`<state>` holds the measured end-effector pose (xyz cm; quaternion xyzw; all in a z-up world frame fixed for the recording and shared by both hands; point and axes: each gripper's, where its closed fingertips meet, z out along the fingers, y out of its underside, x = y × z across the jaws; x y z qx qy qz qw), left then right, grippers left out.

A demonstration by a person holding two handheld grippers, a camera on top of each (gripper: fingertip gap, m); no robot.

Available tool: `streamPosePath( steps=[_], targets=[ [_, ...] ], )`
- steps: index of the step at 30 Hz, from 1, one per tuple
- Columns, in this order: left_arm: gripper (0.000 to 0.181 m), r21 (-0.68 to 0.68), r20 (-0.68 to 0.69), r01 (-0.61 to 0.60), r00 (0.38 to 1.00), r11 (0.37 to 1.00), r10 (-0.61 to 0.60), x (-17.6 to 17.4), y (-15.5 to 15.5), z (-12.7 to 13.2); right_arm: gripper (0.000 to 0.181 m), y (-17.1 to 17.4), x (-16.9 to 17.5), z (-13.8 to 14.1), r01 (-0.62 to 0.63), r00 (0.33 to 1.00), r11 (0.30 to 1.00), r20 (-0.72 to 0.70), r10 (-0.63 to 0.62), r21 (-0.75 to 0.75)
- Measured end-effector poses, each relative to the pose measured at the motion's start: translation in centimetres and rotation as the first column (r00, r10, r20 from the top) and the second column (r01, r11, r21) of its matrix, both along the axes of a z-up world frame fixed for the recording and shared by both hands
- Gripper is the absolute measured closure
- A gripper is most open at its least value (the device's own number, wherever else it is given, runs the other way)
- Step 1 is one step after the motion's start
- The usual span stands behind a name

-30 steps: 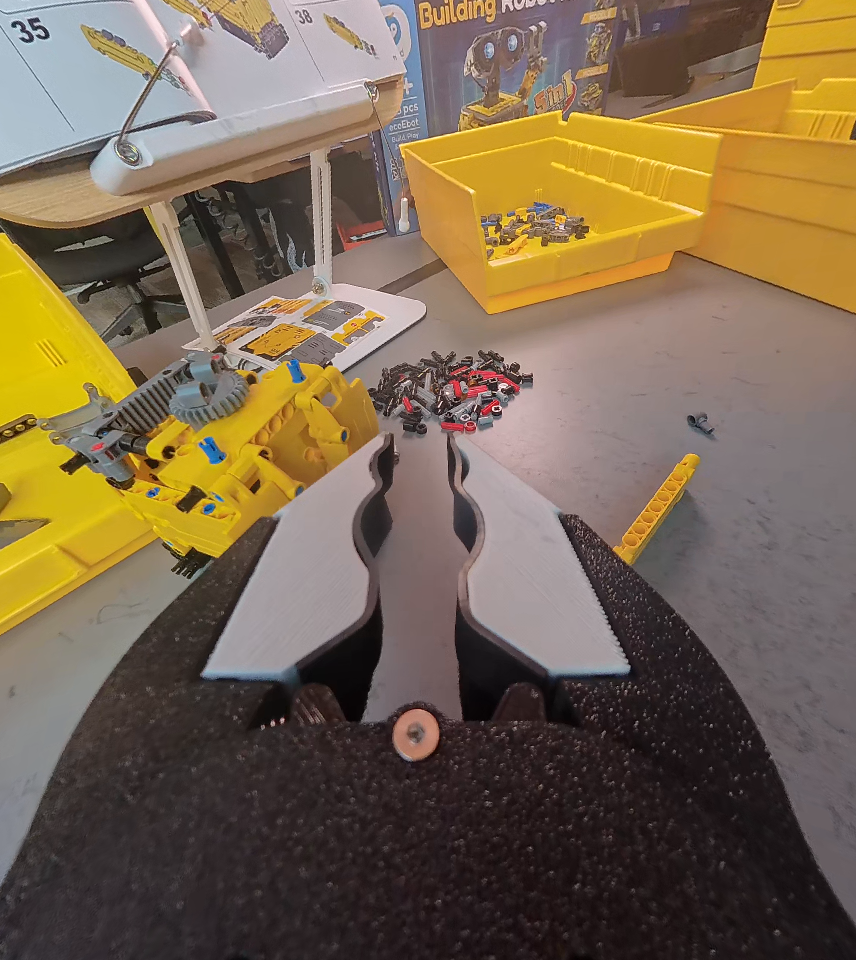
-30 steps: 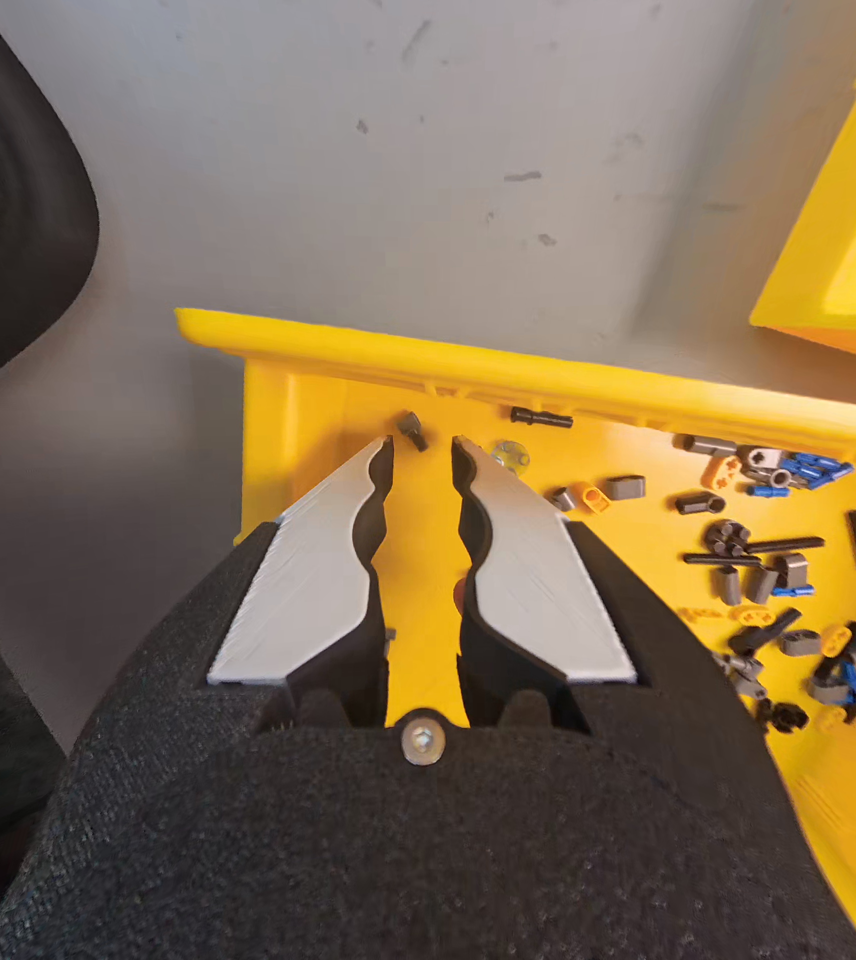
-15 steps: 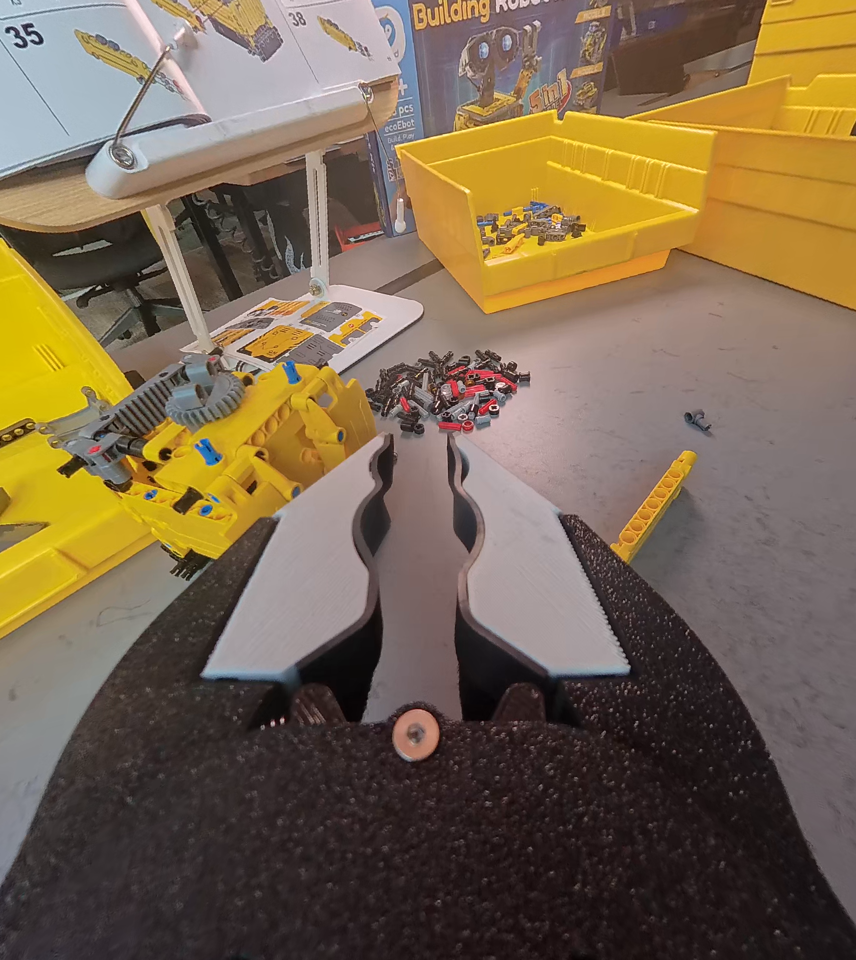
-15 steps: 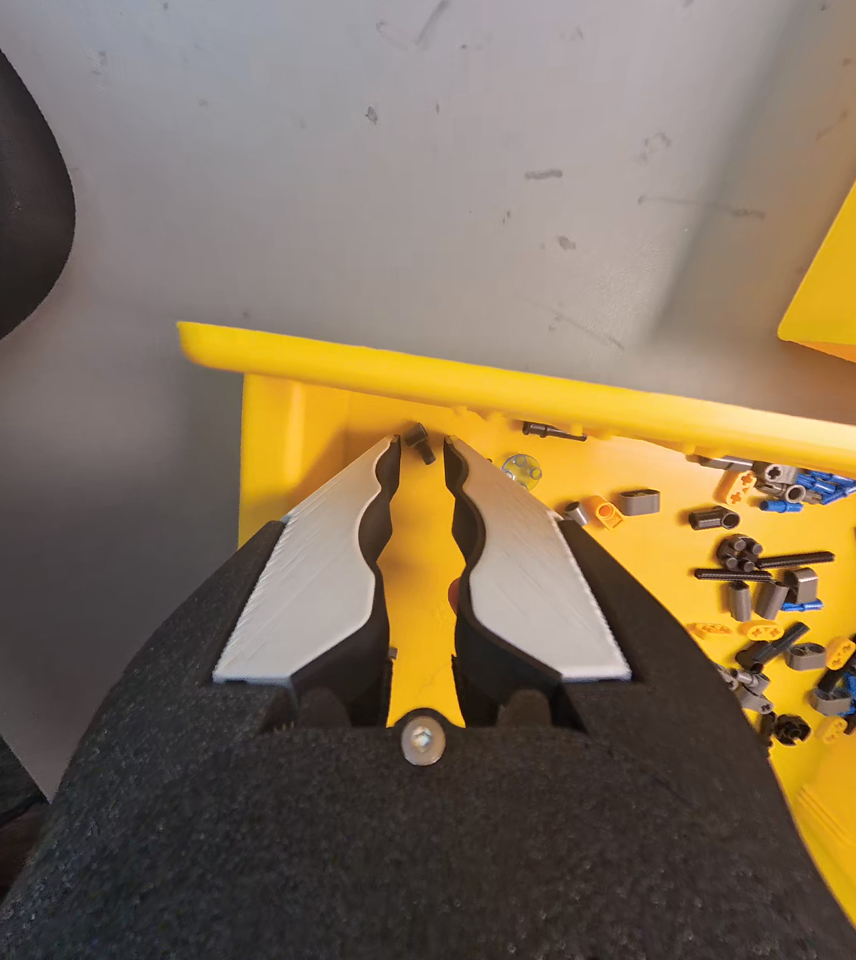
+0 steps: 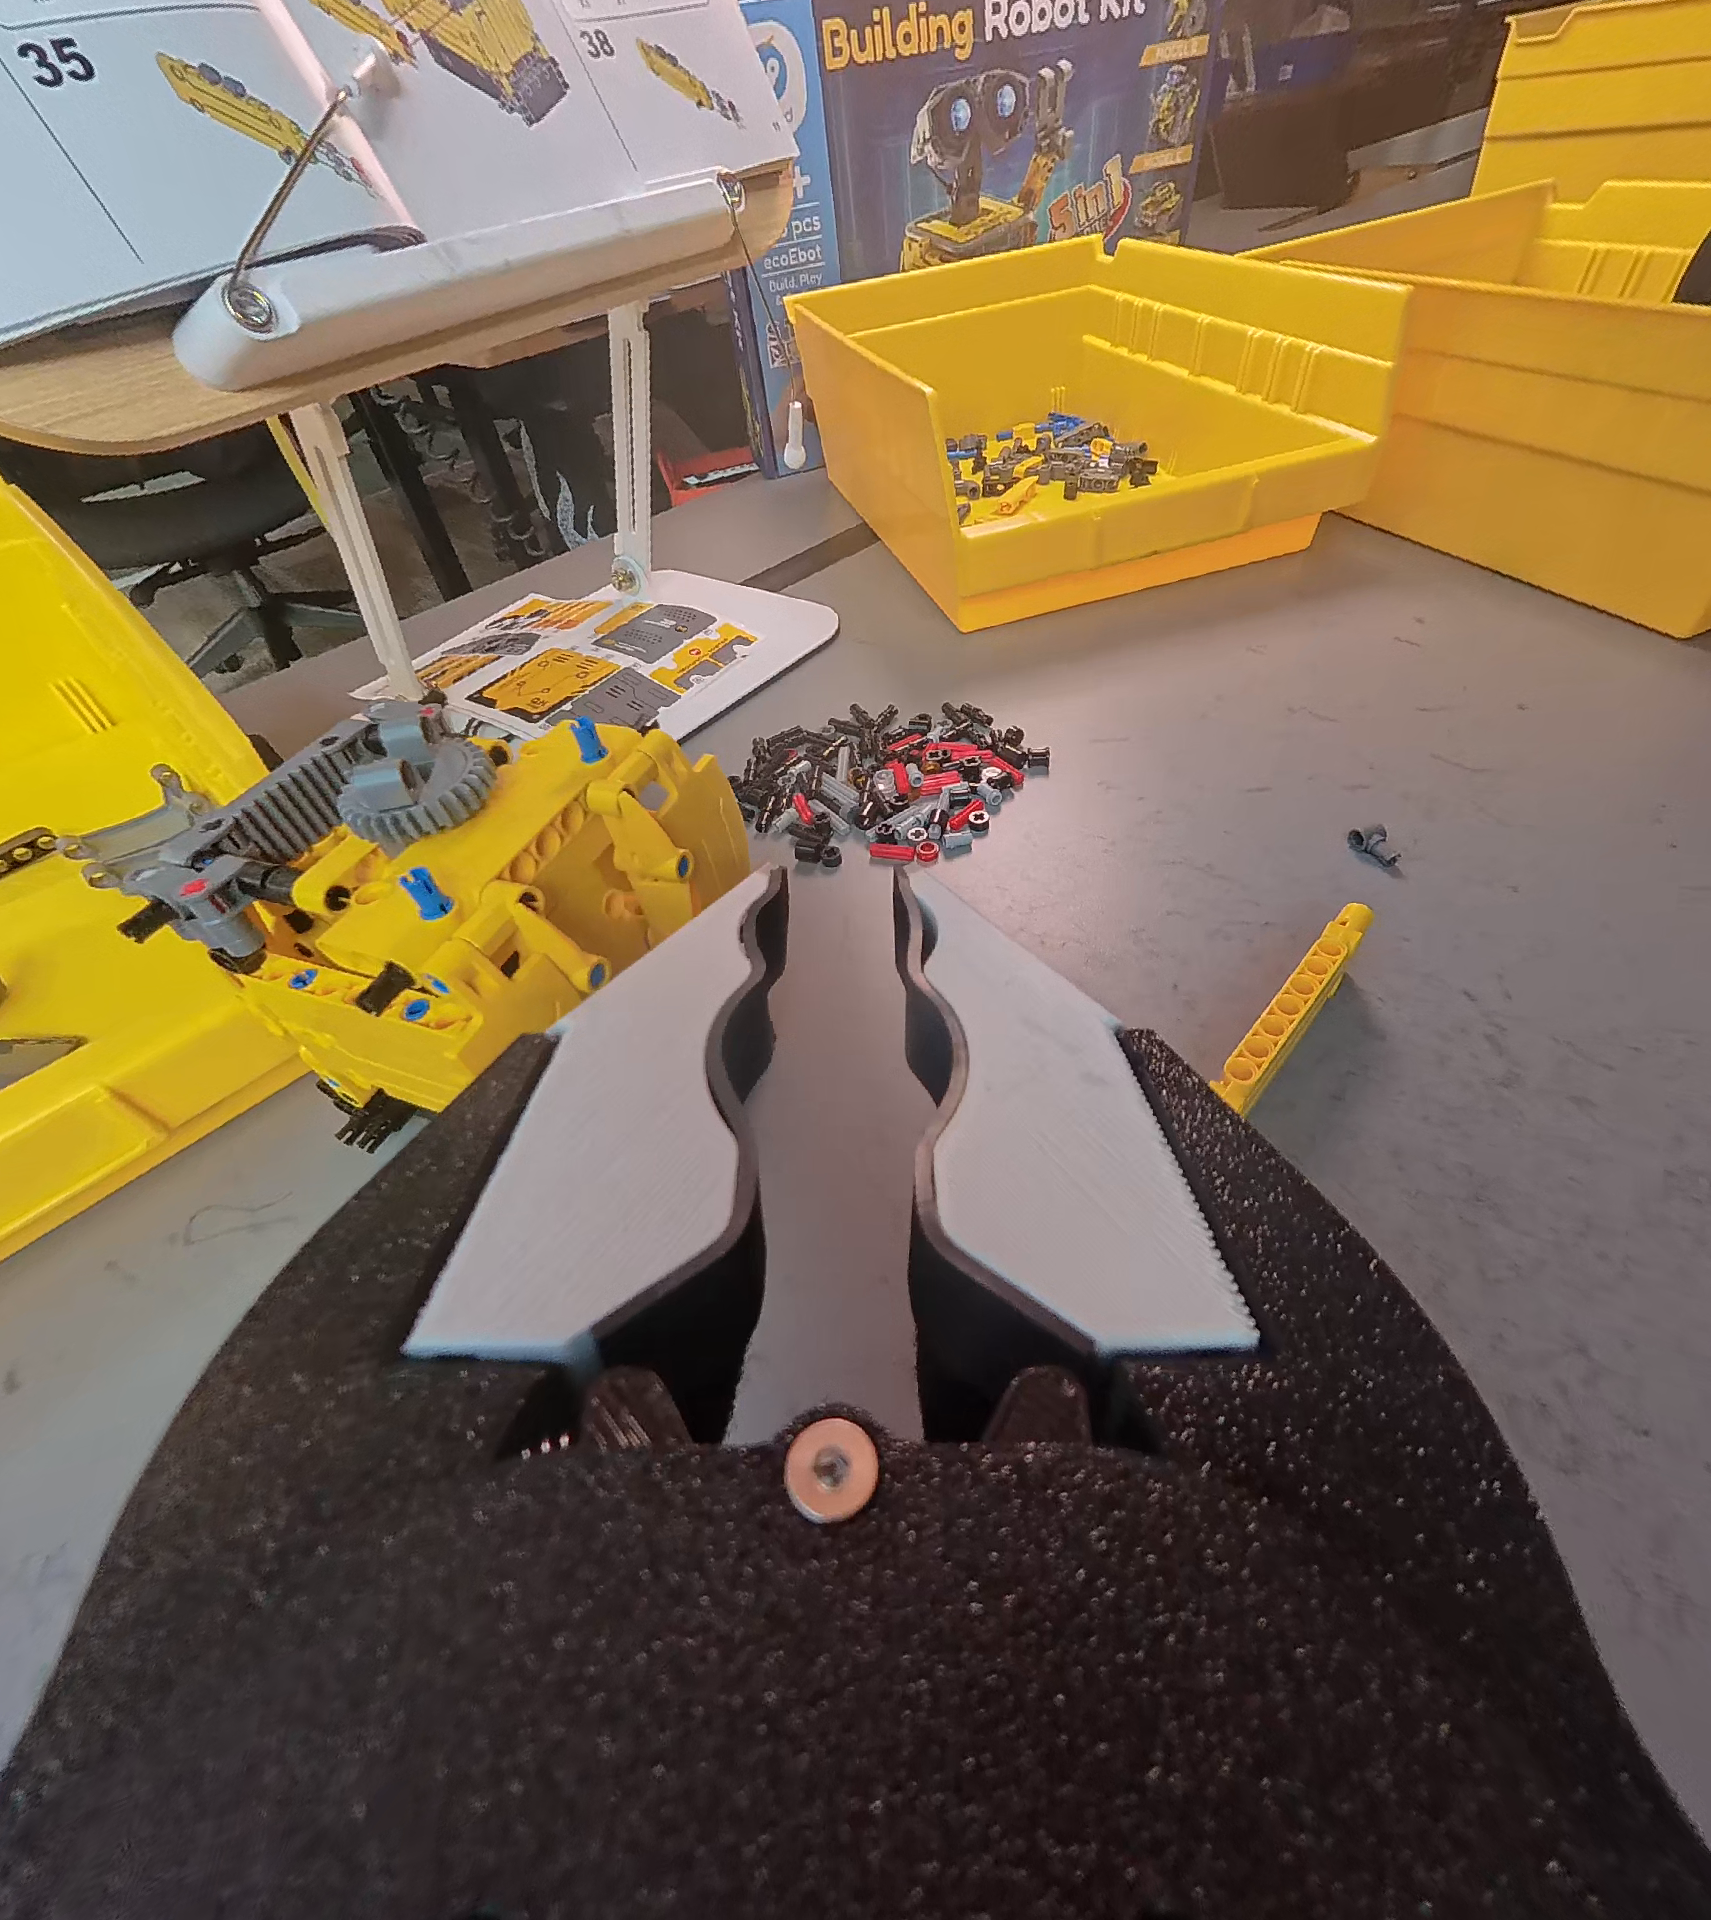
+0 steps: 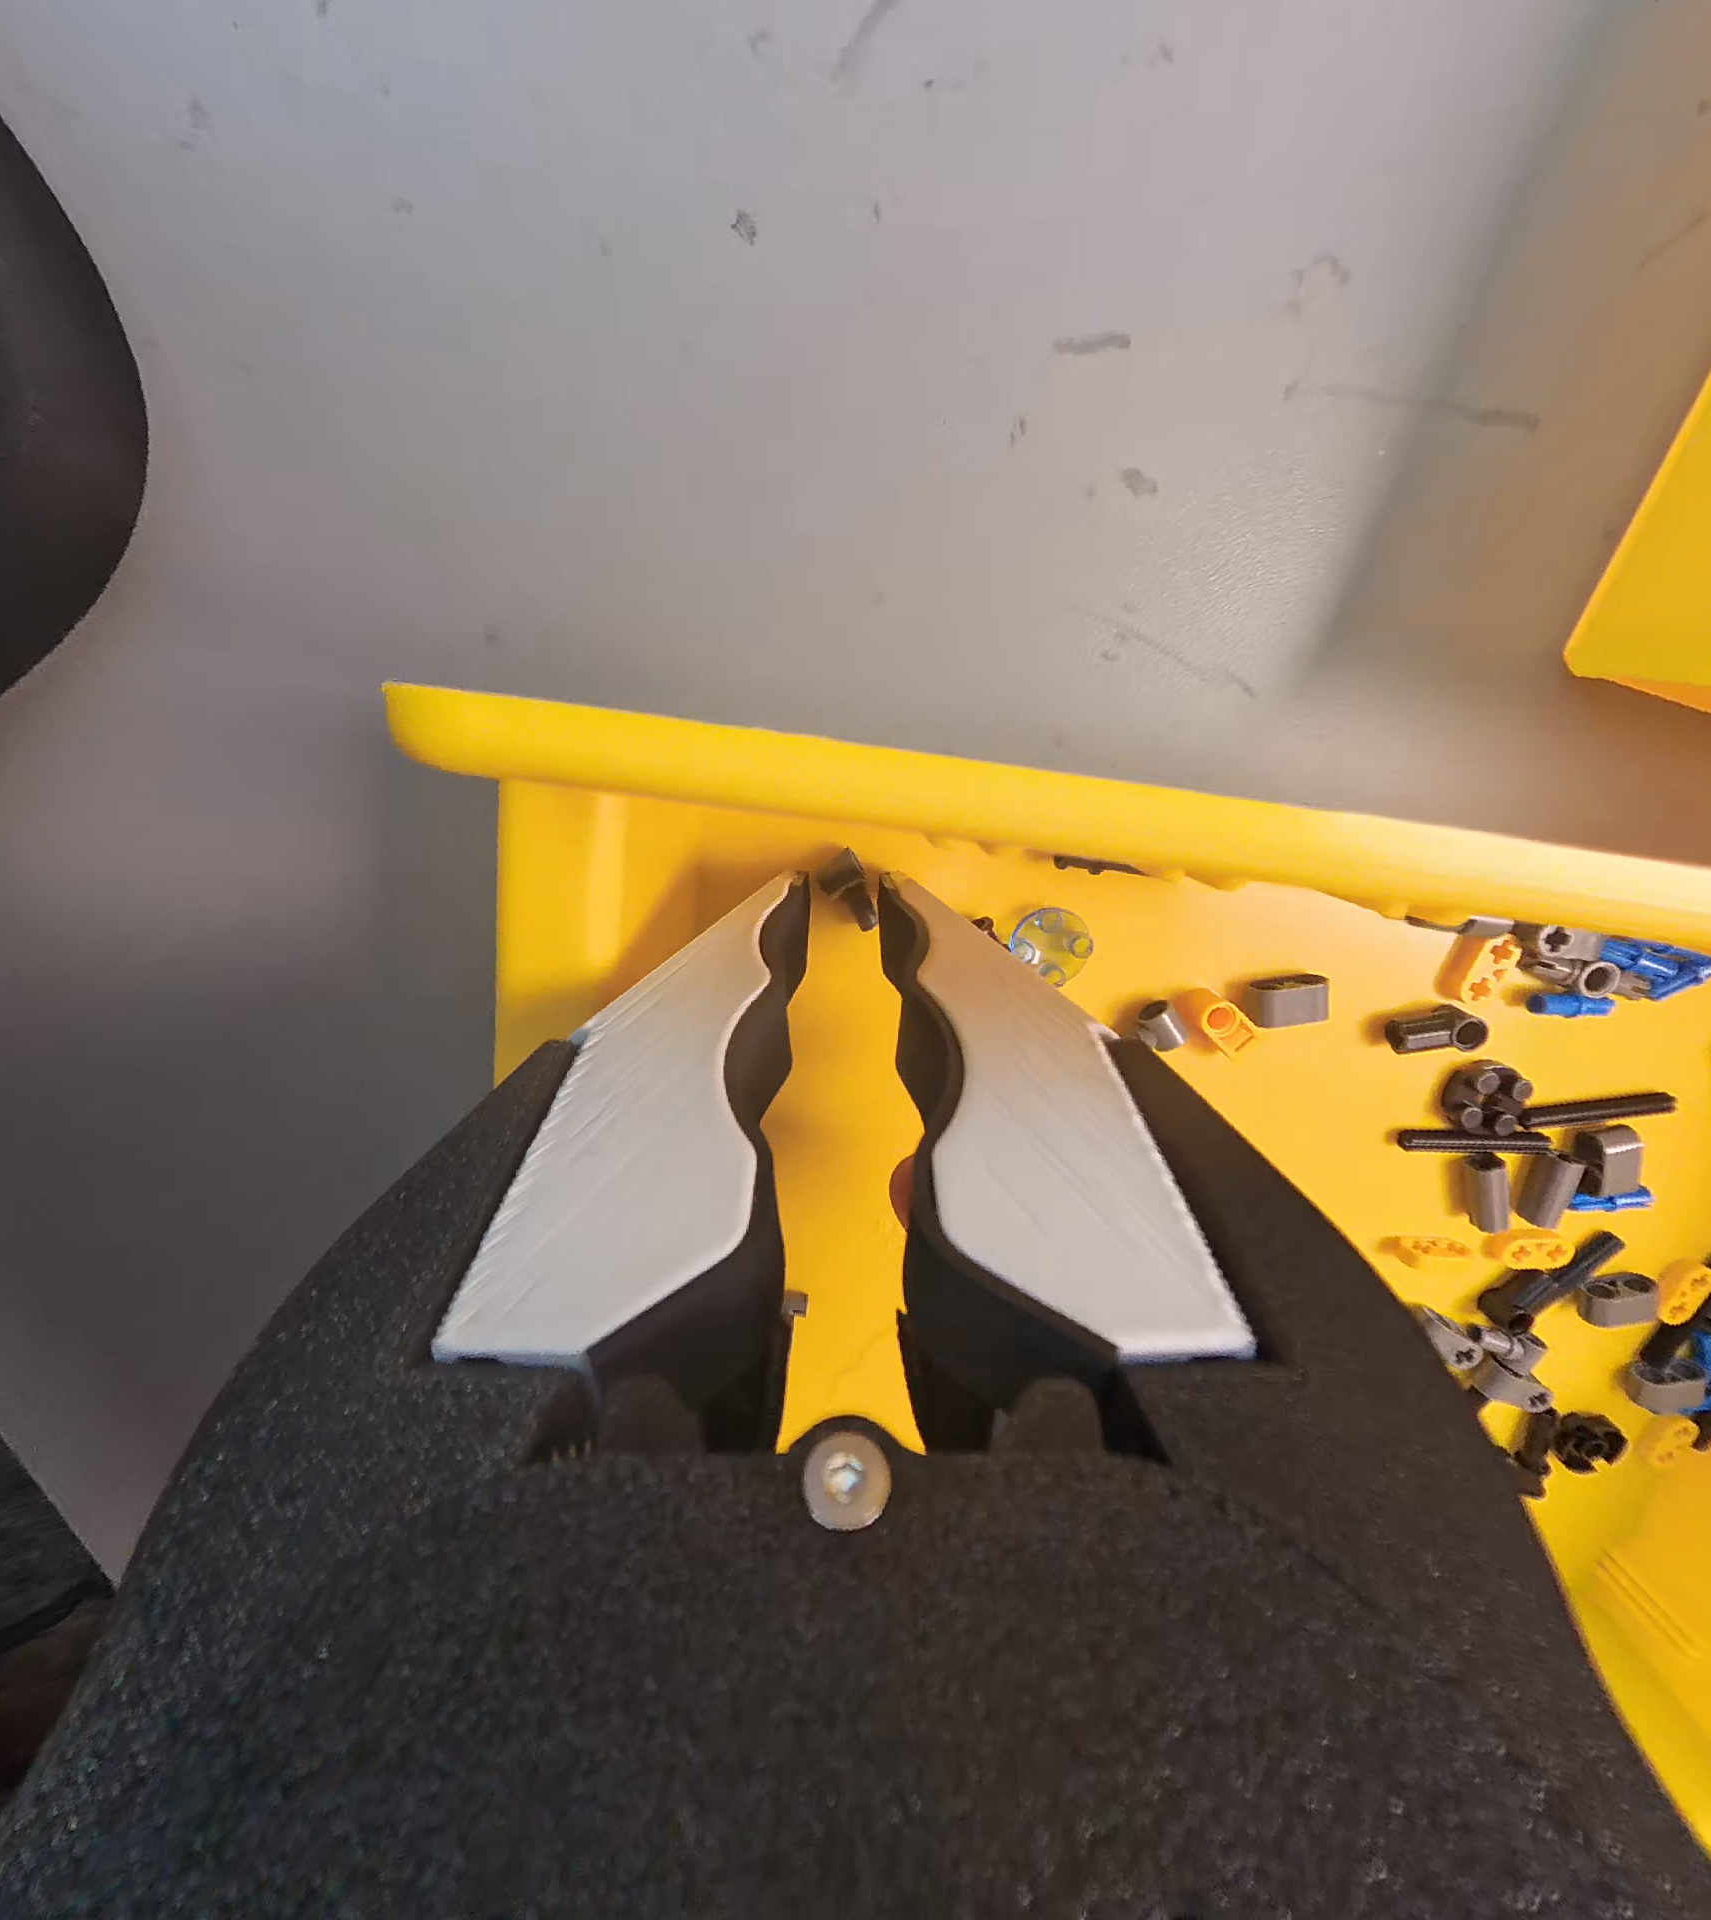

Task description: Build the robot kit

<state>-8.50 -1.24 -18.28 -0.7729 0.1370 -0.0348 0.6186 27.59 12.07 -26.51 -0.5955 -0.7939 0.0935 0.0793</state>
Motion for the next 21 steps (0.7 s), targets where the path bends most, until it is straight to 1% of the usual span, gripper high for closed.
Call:
streamPosePath(
  steps=[10, 13, 15, 16, 17, 18, 19, 20, 21],
  targets=[
    [0.162, -0.004, 0.003, 0.014, 1.000, 1.000, -0.014, 0.2, -0.1, -0.1, 0.171, -0.1, 0.1, -0.1, 0.012, 1.000, 1.000, 0.018, -0.011, -0.014],
    [0.162, -0.003, 0.003, 0.015, 1.000, 1.000, -0.015, 0.3, -0.2, 0.0, 0.174, -0.1, 0.2, 0.0, 0.037, 0.999, 0.999, 0.031, -0.036, -0.026],
    [0.162, -0.001, 0.006, 0.017, 1.000, 1.000, -0.017, 0.3, -0.2, 0.1, 0.174, 0.9, 1.1, 0.7, 0.052, 0.997, 0.998, 0.065, -0.053, 0.018],
    [0.162, 0.001, 0.007, 0.017, 1.000, 1.000, -0.017, 0.3, -0.2, 0.2, 0.174, 1.7, 1.4, 2.2, 0.078, 0.995, 0.996, 0.055, -0.080, 0.045],
    [0.162, 0.002, 0.009, 0.019, 1.000, 1.000, -0.019, 0.3, -0.3, 0.2, 0.174, 2.4, 1.4, 4.4, 0.114, 0.993, 0.991, 0.028, -0.116, 0.065],
    [0.162, 0.002, 0.012, 0.020, 1.000, 1.000, -0.020, 0.4, -0.3, 0.2, 0.175, 3.4, 1.0, 7.3, 0.144, 0.989, 0.982, -0.029, -0.142, 0.124],
    [0.162, 0.001, 0.016, 0.022, 1.000, 1.000, -0.022, 0.4, -0.3, 0.2, 0.175, 4.3, 0.2, 10.6, 0.163, 0.984, 0.965, -0.100, -0.144, 0.206],
    [0.162, 0.000, 0.020, 0.026, 0.999, 1.000, -0.026, 0.4, -0.2, 0.1, 0.174, 4.3, -1.1, 13.7, 0.161, 0.979, 0.950, -0.167, -0.119, 0.266],
    [0.162, -0.003, 0.024, 0.031, 0.999, 1.000, -0.030, 0.6, -0.2, 0.1, 0.174, 3.5, -2.9, 16.3, 0.138, 0.971, 0.944, -0.228, -0.070, 0.299]
  ],
)
